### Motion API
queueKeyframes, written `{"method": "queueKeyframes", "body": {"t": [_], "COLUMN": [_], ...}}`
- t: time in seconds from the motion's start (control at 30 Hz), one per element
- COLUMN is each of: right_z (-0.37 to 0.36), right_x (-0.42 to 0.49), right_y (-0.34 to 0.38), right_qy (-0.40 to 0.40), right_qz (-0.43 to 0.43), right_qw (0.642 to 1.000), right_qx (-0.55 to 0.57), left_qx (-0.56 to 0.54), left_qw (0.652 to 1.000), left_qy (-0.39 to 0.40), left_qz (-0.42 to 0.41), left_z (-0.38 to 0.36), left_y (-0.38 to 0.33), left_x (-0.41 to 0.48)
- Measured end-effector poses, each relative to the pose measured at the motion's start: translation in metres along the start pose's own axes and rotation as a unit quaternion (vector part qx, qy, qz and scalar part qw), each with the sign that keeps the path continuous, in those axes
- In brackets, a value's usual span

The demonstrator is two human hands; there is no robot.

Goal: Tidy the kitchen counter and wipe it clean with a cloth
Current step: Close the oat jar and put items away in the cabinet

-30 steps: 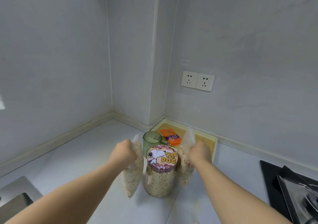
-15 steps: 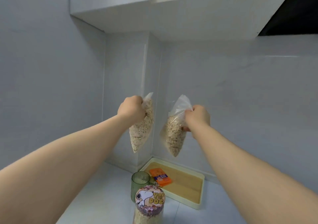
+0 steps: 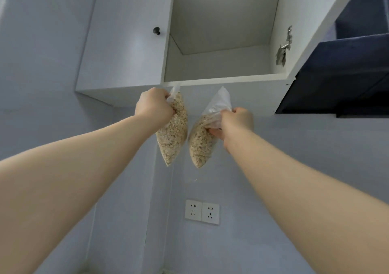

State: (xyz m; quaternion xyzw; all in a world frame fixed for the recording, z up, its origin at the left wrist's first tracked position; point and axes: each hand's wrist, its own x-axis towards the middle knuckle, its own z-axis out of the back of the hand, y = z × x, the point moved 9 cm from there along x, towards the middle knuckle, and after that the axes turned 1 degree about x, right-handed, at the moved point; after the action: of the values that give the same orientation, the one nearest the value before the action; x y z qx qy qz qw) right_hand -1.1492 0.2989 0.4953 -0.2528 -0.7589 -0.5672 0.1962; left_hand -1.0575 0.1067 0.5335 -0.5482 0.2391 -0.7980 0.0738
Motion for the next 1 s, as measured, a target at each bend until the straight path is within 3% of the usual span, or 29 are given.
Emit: {"method": "queueKeyframes", "body": {"t": [0.43, 0.67, 1.0], "right_z": [-0.005, 0.002, 0.014], "right_x": [0.057, 0.086, 0.132], "right_y": [0.106, 0.175, 0.165], "right_qy": [0.025, 0.009, -0.052], "right_qz": [0.119, 0.229, 0.293], "right_qw": [0.989, 0.972, 0.955], "right_qx": [0.086, 0.051, 0.017], "left_qx": [-0.145, -0.188, -0.204], "left_qw": [0.974, 0.951, 0.940], "left_qy": [-0.157, -0.209, -0.231], "left_qz": [-0.073, -0.128, -0.147], "left_z": [0.030, 0.041, -0.009], "left_y": [-0.065, -0.113, -0.134], "left_x": [0.051, 0.090, 0.120]}}
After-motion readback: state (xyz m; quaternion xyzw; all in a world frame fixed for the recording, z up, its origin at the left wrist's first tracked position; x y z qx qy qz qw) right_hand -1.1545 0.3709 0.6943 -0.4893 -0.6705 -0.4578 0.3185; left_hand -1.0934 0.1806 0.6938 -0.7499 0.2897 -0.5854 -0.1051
